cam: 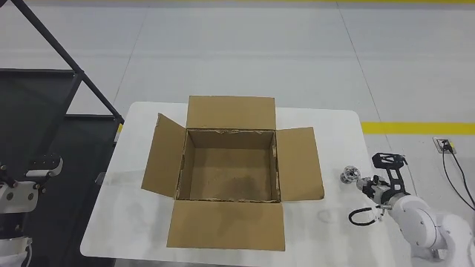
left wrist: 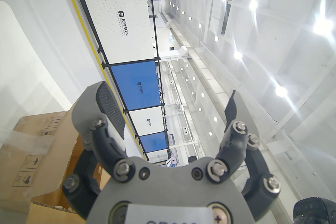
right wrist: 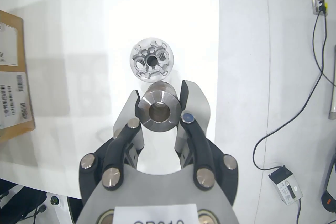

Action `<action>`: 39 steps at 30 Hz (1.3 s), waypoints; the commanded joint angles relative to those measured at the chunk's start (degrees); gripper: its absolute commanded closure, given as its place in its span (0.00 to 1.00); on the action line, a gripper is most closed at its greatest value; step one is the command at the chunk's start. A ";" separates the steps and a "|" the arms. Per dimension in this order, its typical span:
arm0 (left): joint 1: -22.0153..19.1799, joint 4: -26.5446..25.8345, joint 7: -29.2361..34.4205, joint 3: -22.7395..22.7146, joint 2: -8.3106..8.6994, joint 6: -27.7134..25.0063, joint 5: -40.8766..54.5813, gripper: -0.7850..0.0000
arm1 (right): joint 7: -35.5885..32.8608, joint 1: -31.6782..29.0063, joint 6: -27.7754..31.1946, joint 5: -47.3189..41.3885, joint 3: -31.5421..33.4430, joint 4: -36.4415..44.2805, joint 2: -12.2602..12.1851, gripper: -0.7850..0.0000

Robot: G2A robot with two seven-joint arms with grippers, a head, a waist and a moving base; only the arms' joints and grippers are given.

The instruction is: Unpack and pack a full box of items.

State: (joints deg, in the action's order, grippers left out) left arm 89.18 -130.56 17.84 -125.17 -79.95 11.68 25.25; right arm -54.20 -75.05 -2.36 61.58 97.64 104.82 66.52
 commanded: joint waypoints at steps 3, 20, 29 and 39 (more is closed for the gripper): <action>0.00 0.00 0.00 0.00 0.00 0.00 0.00 0.00 | 0.10 -3.25 -3.21 2.81 -2.51 13.50 0.21 1.00; 0.00 0.00 0.00 0.00 0.00 0.00 0.00 0.00 | -8.63 32.91 -0.42 14.98 -52.78 -3.42 7.69 1.00; 0.00 0.00 0.00 0.00 0.00 0.00 0.00 0.00 | -3.63 52.87 -2.12 1.08 -71.84 -37.33 21.43 1.00; 0.00 0.00 0.00 0.00 0.00 0.00 0.00 0.00 | 5.03 59.03 -2.53 -3.16 -78.84 -65.17 33.97 1.00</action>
State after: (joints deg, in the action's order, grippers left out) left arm 89.18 -130.56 17.84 -125.17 -79.95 11.68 25.25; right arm -49.45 -16.21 -4.80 58.76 18.86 42.15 99.71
